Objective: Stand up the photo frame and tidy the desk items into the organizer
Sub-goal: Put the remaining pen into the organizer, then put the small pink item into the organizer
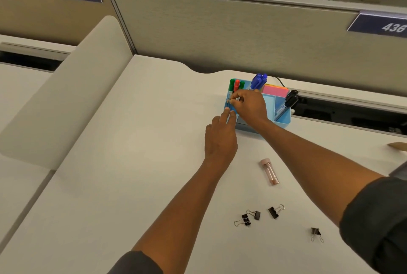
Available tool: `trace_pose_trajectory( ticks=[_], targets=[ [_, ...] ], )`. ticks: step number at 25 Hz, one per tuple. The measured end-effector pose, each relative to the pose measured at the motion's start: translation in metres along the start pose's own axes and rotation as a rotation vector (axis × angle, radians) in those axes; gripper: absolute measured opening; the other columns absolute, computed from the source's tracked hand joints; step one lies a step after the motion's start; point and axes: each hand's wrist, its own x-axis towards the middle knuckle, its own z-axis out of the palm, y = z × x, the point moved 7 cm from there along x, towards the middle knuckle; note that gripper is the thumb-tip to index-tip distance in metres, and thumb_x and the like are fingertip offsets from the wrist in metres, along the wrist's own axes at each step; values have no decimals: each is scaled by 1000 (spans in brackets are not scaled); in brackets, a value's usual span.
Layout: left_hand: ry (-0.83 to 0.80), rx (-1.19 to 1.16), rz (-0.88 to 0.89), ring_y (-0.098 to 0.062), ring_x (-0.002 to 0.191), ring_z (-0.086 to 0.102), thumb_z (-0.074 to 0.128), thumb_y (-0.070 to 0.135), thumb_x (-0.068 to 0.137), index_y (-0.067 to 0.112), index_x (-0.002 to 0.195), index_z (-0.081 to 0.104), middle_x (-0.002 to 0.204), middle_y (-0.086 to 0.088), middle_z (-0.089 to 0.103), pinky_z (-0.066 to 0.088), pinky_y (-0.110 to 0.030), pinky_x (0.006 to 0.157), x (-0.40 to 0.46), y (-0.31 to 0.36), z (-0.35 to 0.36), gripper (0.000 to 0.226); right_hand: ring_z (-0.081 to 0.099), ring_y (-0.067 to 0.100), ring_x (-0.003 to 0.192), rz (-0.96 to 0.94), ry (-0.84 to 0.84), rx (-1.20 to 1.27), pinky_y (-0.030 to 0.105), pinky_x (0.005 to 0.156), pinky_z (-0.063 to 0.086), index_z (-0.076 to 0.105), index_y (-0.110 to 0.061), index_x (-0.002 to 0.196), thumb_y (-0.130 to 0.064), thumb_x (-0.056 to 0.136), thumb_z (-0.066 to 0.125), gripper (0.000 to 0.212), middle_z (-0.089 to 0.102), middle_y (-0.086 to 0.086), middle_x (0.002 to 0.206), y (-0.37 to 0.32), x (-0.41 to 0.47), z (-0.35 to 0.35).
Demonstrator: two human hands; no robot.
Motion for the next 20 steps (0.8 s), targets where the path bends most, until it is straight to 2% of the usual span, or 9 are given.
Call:
trace_pose_trajectory(
  ticks=[7,11,14,17,19,20],
  targets=[
    [-62,26,-22,-23,136,35,64,10,88,19,152,21,160,-2,18,39,-35,104,-2,0,4,78,61,17,83,29,1,-28,32,75,54,70,-17,93,-26,88,65,11,70,3,90,1,-2,-6],
    [-65,7,-13,-22,139,31,61,9,90,19,153,19,161,-2,15,35,-34,108,-6,-2,10,76,58,13,82,27,26,17,24,72,46,68,-16,94,-23,89,63,10,68,1,91,4,-10,-23],
    [56,2,30,-22,135,39,63,9,89,17,148,34,154,-6,33,39,-34,105,-15,6,11,65,56,11,85,-30,79,51,22,73,42,67,-15,94,-23,91,60,11,68,0,93,4,-27,-42],
    [154,6,29,-22,114,54,63,14,89,16,126,59,131,-6,56,48,-32,89,-30,21,20,36,57,9,82,-60,129,137,19,73,43,68,-14,94,-21,91,60,11,69,0,93,10,-57,-59],
    [72,-28,-38,-20,101,58,56,23,94,17,113,65,115,-4,61,50,-31,82,-38,29,37,22,59,10,83,-47,130,195,19,74,47,67,-14,94,-20,92,61,9,69,0,93,21,-82,-63],
    [-7,-18,-64,-20,96,59,51,29,96,17,109,66,110,-4,61,51,-32,80,-42,34,49,23,60,10,83,-39,121,202,20,75,49,67,-15,94,-20,91,62,8,69,-1,92,29,-95,-63]
  ],
)
